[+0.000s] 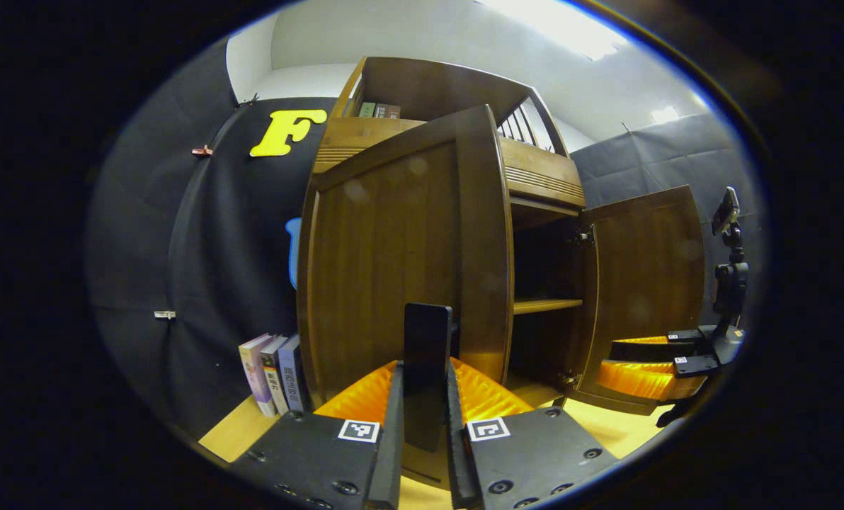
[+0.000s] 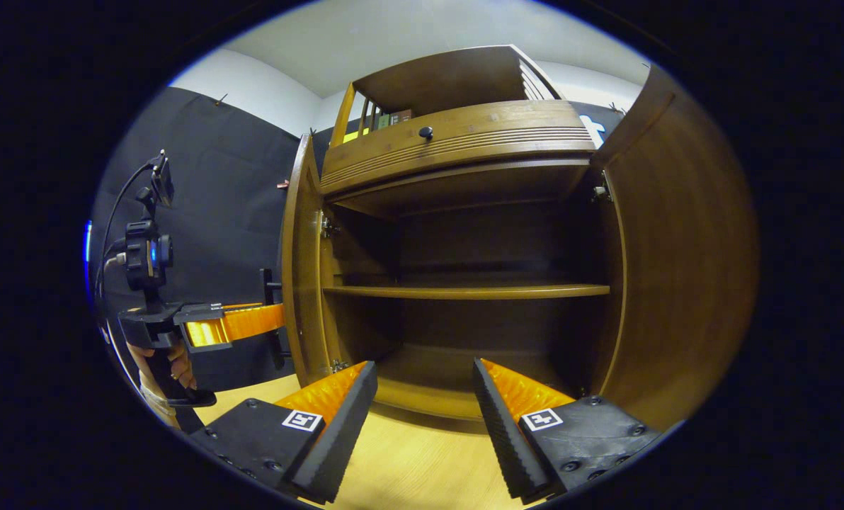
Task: Open the right door of the double-door shoe cabinet with the right hand, and open the left door with the left hand.
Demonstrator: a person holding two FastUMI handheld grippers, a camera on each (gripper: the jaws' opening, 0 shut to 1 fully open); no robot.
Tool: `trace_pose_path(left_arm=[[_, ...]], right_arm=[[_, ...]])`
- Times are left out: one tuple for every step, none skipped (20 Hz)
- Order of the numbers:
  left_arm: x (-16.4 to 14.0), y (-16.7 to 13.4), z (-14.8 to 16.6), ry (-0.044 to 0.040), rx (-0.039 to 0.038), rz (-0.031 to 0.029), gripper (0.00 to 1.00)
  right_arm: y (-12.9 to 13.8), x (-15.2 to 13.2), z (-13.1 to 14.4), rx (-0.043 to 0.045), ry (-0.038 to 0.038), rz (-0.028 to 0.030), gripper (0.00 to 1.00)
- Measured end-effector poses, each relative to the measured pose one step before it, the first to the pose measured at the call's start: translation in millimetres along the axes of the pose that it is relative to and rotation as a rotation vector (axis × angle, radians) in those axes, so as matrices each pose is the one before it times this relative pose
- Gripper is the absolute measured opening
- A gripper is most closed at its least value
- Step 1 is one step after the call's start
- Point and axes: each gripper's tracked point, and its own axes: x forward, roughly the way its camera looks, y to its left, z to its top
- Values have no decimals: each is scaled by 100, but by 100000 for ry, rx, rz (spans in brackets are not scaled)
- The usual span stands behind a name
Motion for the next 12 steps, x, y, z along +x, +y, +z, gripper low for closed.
trace_pose_path(left_arm=[[-514,446,116,0,-204,782,29],[-406,427,176,-167,-433,856,30],[-362,480,274,-363,-276,850,29],[-397,408,115,305,115,812,29],[-363,462,3,420,311,686,28],[-289,336,27,-65,348,577,27],[-378,469,55,64,326,1007,27],[-408,626,-21,-225,390,1548,26],[-409,719,119,140,646,1740,25],[-299,794,1,8,562,1796,25],[-355,819,26,64,216,1649,24],[-257,646,-5,-62,-145,1328,22]], right_arm=[[619,46,80,677,-254,1095,87],[631,28,19,567,-396,969,87],[463,133,89,319,-432,610,86],[443,86,7,-1,-210,431,87],[418,241,4,-206,-116,366,87],[385,56,-4,-172,-36,301,87],[399,179,-75,89,42,361,87],[539,133,-92,241,12,731,87],[506,223,-84,310,194,673,87],[454,253,-176,184,391,714,87],[484,247,-155,48,492,671,87],[557,129,-193,-109,418,628,87]])
